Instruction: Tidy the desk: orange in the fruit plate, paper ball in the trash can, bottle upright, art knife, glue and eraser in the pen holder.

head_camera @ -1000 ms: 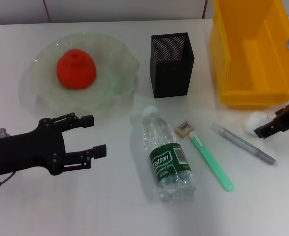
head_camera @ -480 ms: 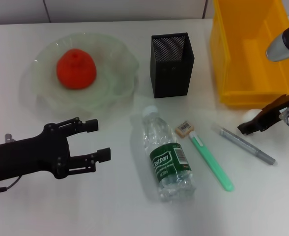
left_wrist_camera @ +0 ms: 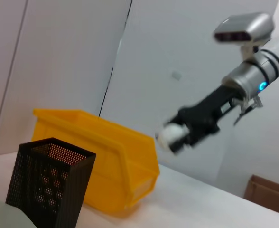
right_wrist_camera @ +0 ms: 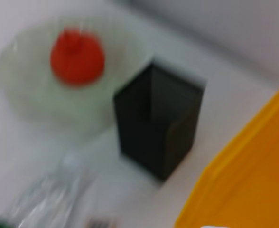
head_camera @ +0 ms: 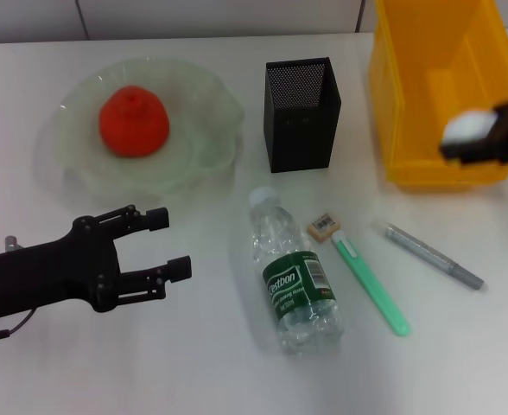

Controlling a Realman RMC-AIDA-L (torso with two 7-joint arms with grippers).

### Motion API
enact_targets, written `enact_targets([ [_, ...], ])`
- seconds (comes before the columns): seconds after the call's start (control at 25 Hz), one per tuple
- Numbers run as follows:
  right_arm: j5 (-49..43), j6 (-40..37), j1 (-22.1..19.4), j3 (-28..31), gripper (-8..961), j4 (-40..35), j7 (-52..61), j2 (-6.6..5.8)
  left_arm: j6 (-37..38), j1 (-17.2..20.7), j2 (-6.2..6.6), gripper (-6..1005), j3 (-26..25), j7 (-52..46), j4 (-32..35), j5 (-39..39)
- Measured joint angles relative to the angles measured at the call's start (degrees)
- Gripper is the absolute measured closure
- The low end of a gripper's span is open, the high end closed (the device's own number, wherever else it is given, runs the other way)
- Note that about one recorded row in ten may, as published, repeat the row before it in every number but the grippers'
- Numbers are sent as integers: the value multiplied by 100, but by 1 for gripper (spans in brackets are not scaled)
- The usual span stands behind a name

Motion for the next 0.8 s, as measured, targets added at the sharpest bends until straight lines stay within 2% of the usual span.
enact_targets([
  [0.08, 249, 367, -112, 138, 415, -100, -284, 17, -1, -6, -12, 166, -8, -62, -7, -12],
  [0.16, 521, 1384, -269, 90, 410, 138, -430, 13, -12, -24, -18, 166, -19, -166, -15, -39],
  [0.2, 521, 1384, -269, 90, 408, 138, -430, 13, -16, -32, -22, 166, -25, -215, -20, -64],
  [0.32, 600, 2219, -378, -164, 400, 473, -633, 13, -29, -42, -24, 166, -39, -291, -21, -119],
  [0.36, 648, 2713, -441, -374, 398, 655, -687, 16, -82, -120, -28, 166, -26, -650, 15, -237],
  [0.4, 648, 2713, -441, -374, 295, 655, -687, 16, -82, -120, -28, 166, -26, -650, 15, -237],
  [0.44, 719, 3155, -507, -561, 192, 829, -712, 14, -105, -189, -27, 166, 7, -940, 83, -234],
  [0.48, 719, 3155, -507, -561, 189, 829, -712, 14, -105, -189, -27, 166, 7, -940, 83, -234],
  [0.56, 1009, 3592, -605, -667, 184, 1073, -867, 14, -138, -412, -33, 167, 586, -2391, 945, -176],
  [0.6, 1009, 3592, -605, -667, 181, 1073, -867, 14, -138, -412, -33, 167, 586, -2391, 945, -176],
  [0.64, 1279, 3687, -646, -662, 178, 1182, -1030, 11, -160, -466, -38, 167, 1006, -3049, 1519, -202],
  [0.68, 1530, 3725, -698, -651, 175, 1260, -1184, 5, -160, -466, -38, 167, 1006, -3049, 1519, -202],
  [0.72, 1885, 3732, -769, -640, 173, 1337, -1407, 2, -199, -479, -39, 167, 1254, -3424, 1837, -205],
  [0.76, 2724, 3624, -951, -580, 170, 1492, -1996, -9, -404, -497, -37, 167, 1896, -4369, 2673, -161],
  [0.8, 2724, 3624, -951, -580, 167, 1492, -1996, -9, -404, -497, -37, 167, 1896, -4369, 2673, -161],
])
